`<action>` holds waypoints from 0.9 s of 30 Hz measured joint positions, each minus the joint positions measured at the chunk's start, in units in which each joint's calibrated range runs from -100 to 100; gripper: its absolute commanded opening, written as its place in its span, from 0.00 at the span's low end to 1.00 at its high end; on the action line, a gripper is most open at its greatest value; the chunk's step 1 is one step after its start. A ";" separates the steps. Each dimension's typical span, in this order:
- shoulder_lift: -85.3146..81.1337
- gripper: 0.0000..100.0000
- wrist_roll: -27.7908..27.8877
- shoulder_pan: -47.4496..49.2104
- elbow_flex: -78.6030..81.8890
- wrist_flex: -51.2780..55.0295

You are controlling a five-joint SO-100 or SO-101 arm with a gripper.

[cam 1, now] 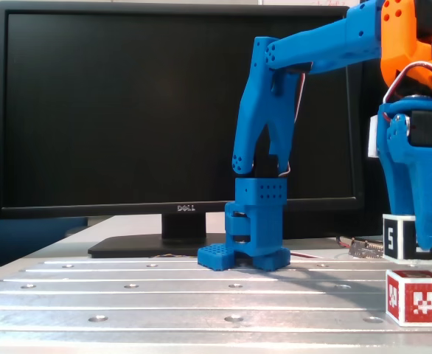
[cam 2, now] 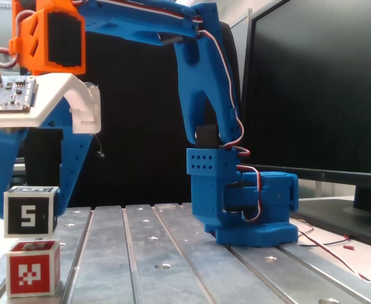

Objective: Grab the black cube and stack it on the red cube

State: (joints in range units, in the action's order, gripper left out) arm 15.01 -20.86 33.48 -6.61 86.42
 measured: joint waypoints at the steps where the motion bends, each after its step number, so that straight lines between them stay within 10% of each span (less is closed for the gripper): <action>1: 0.00 0.18 0.00 0.00 0.00 0.00; 27: 2.54 0.18 -0.26 0.59 0.00 -0.09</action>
State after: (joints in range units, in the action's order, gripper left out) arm 17.55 -21.12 34.07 -6.61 86.33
